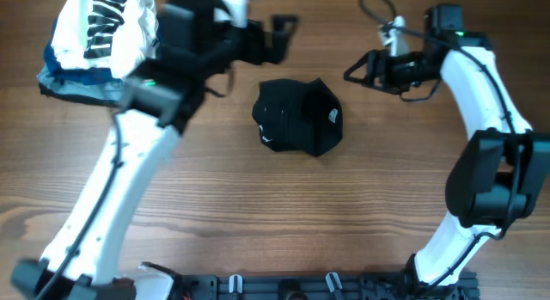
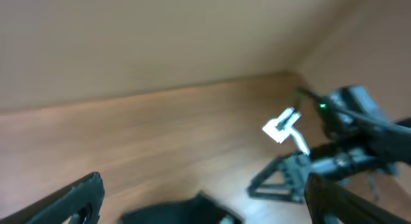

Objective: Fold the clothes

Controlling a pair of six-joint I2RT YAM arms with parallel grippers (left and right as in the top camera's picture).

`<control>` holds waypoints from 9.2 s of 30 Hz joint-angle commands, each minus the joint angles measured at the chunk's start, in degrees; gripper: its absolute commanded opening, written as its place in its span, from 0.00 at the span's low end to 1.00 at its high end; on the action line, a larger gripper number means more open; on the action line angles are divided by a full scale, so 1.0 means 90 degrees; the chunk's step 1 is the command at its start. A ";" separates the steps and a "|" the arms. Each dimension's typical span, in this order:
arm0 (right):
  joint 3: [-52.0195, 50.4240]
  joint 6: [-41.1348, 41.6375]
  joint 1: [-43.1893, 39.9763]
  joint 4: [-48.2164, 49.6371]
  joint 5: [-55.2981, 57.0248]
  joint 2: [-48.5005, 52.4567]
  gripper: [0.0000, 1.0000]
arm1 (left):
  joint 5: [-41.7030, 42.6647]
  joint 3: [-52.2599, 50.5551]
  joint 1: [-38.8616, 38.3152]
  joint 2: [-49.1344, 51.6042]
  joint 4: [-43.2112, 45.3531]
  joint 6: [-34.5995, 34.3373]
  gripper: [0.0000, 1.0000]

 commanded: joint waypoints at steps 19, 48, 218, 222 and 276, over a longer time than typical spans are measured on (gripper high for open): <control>-0.0736 0.0095 0.0913 0.2922 0.2455 0.0221 0.04 | -0.0546 -0.0034 0.1030 0.0362 -0.1525 0.0000 1.00; -0.0775 0.0935 0.2135 0.1698 0.1156 0.1178 0.84 | -0.0784 -0.0034 0.1030 0.0580 -0.1812 0.0000 1.00; 0.0520 0.1241 0.0211 0.0755 0.1705 0.0576 0.99 | -0.3551 0.1537 0.2448 0.2261 0.1440 0.1379 1.00; 0.0520 0.1241 0.0219 0.0597 0.1770 0.0576 0.99 | -0.2713 0.1537 0.3206 0.2987 0.2414 0.1132 1.00; 0.0527 -0.0238 0.0352 0.0743 0.2147 -0.3325 1.00 | -0.1460 0.1518 0.2956 0.1095 -0.2045 0.0092 1.00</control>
